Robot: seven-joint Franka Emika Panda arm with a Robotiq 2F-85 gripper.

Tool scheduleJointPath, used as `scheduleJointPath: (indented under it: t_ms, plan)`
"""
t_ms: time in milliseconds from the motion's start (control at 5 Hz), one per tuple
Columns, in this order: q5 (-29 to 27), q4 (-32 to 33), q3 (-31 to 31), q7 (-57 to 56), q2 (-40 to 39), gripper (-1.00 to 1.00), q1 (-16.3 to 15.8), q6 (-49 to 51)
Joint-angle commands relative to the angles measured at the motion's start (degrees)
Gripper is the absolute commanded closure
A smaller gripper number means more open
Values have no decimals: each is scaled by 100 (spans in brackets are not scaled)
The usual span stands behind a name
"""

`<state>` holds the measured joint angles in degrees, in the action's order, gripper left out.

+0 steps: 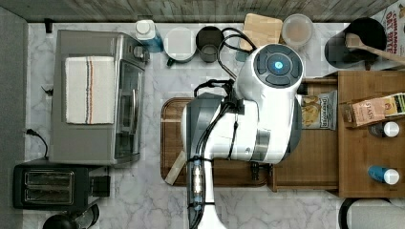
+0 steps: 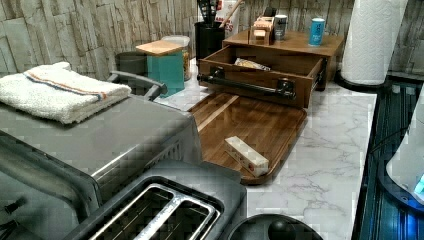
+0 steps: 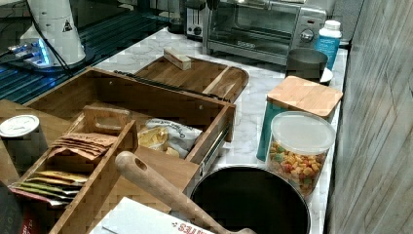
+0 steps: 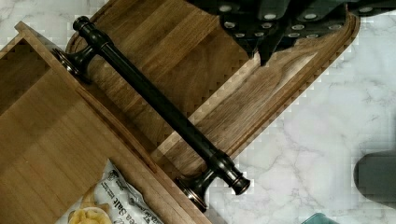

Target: Close the drawer.

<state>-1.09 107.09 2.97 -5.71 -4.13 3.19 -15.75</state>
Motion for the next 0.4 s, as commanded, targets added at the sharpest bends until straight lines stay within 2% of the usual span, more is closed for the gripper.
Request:
scheduleJointPath:
  t_ms: [200, 400]
  plan:
    - [-21, 4, 4, 0, 0, 100, -2, 0]
    - [-55, 585, -83, -587, 194, 100, -60, -614]
